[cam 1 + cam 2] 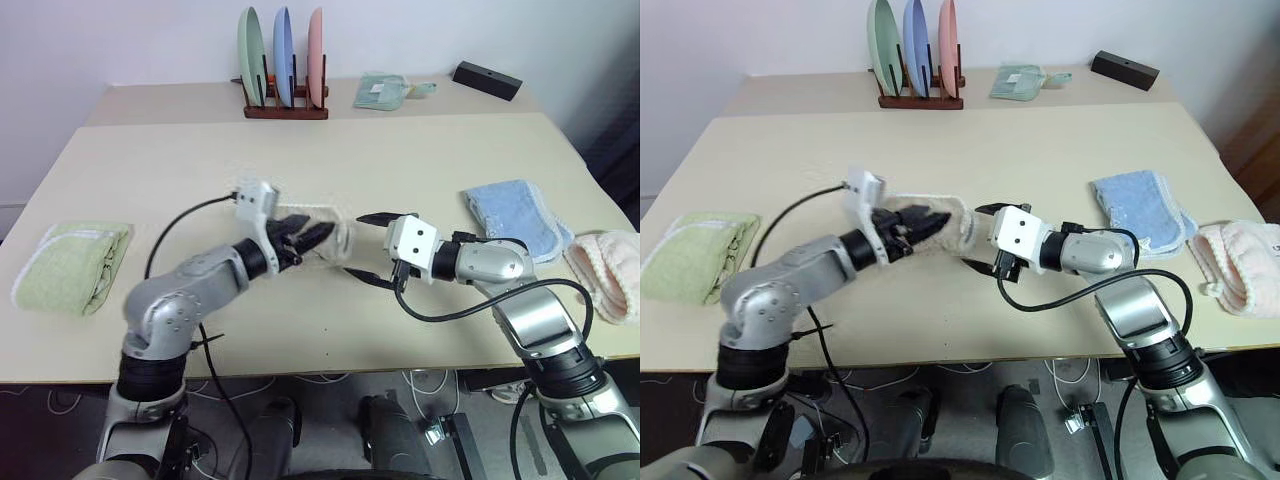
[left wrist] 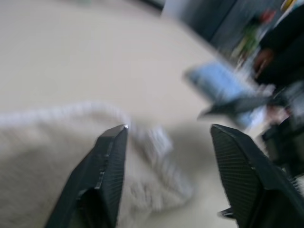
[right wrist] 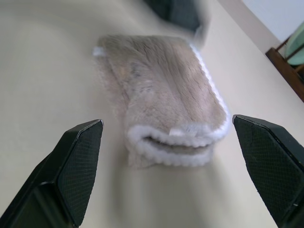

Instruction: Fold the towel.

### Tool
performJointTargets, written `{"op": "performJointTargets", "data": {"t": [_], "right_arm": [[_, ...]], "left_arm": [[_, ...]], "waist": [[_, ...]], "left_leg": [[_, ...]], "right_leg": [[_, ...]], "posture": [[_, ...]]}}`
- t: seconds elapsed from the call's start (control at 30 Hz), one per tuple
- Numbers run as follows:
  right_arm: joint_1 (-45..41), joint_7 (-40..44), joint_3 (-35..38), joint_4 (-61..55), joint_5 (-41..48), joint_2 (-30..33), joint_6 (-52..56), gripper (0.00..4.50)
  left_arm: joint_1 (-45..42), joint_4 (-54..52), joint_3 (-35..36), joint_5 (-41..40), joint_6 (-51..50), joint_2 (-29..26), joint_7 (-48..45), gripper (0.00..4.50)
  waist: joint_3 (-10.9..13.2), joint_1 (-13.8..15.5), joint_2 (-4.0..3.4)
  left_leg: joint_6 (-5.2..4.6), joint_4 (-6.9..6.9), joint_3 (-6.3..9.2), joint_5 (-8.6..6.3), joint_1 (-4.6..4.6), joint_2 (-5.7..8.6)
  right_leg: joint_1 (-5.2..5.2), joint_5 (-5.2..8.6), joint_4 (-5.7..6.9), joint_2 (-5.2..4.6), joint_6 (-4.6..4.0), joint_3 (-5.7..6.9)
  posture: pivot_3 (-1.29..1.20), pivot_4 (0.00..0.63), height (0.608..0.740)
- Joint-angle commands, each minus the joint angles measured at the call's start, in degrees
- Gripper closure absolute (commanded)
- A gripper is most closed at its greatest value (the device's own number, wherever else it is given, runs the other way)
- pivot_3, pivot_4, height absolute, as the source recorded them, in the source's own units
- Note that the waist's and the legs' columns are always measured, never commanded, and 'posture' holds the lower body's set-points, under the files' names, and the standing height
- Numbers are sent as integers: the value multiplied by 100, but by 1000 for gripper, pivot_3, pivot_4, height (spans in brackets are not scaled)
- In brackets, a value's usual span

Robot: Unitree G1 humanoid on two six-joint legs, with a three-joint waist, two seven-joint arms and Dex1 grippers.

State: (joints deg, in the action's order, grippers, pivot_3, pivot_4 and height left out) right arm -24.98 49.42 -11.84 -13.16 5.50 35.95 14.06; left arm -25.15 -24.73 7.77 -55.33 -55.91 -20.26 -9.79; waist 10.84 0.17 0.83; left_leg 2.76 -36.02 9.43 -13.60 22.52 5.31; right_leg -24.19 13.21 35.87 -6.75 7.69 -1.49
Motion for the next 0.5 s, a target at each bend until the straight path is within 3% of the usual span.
{"op": "performJointTargets", "data": {"t": [0.03,0.13,0.23,0.27,0.5], "right_arm": [[-287,-51,315,-93,289,-121,196,874],[-539,-200,331,-56,444,-408,542,2354],[-843,-420,127,155,366,-807,780,3965],[-984,-534,25,303,327,-1023,895,4468],[-1401,-1048,-354,1635,203,-2201,1393,4468]], "left_arm": [[53,-257,1013,-345,206,-455,-33,1822],[145,-92,1099,161,352,-928,-62,2831],[150,127,806,545,462,-1009,-78,4475],[120,230,605,707,505,-961,-95,4500],[312,1067,-676,2008,1196,-465,-335,4500]], "waist": [[1,-24,-1],[1,-72,0],[1,-66,0],[0,-69,0],[-1,-93,-2]], "left_leg": [[0,0,0,0,0,-1],[1,2,0,0,-1,-1],[0,1,1,0,0,1],[0,1,2,0,0,1],[4,5,3,2,-2,12]], "right_leg": [[-2,0,1,1,0,0],[-3,0,3,2,-1,0],[-1,0,2,1,-1,0],[0,0,1,1,-1,0],[-5,-6,5,3,-9,0]], "posture": [[0,150,738],[0,150,738],[0,150,738],[0,150,738],[0,150,738]]}}
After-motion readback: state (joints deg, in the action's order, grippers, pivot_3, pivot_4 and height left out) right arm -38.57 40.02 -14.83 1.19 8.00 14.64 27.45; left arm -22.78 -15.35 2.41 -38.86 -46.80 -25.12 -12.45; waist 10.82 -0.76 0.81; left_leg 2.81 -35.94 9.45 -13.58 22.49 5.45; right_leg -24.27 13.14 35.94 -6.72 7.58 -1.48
